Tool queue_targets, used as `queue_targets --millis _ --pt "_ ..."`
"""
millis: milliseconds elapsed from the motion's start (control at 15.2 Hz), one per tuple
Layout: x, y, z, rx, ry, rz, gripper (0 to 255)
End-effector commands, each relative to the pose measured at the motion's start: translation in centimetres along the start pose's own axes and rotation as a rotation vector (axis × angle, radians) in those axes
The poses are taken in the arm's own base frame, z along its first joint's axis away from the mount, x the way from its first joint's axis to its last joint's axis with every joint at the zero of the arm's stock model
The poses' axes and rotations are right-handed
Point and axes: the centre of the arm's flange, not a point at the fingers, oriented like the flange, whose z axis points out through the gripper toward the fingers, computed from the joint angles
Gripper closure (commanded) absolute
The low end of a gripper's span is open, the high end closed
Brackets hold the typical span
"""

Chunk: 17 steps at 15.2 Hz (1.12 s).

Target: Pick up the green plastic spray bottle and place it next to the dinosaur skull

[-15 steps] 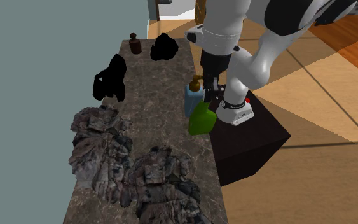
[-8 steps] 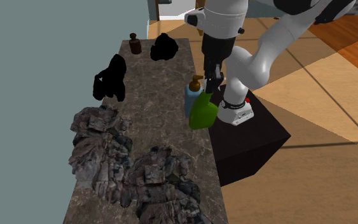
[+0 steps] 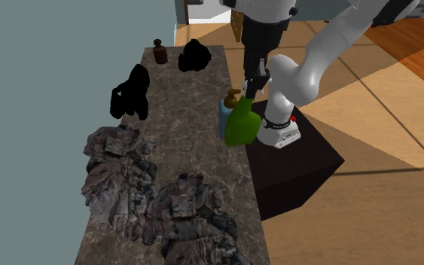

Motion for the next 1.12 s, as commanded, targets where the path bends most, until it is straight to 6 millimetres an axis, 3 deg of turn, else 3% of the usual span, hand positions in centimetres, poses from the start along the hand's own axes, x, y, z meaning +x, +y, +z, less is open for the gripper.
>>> queue_targets --millis 0,1056 --pt "0.1 0.1 -1.1 0.000 0.000 0.000 255" --pt "0.3 0.1 -9.6 0.000 0.000 0.000 255"
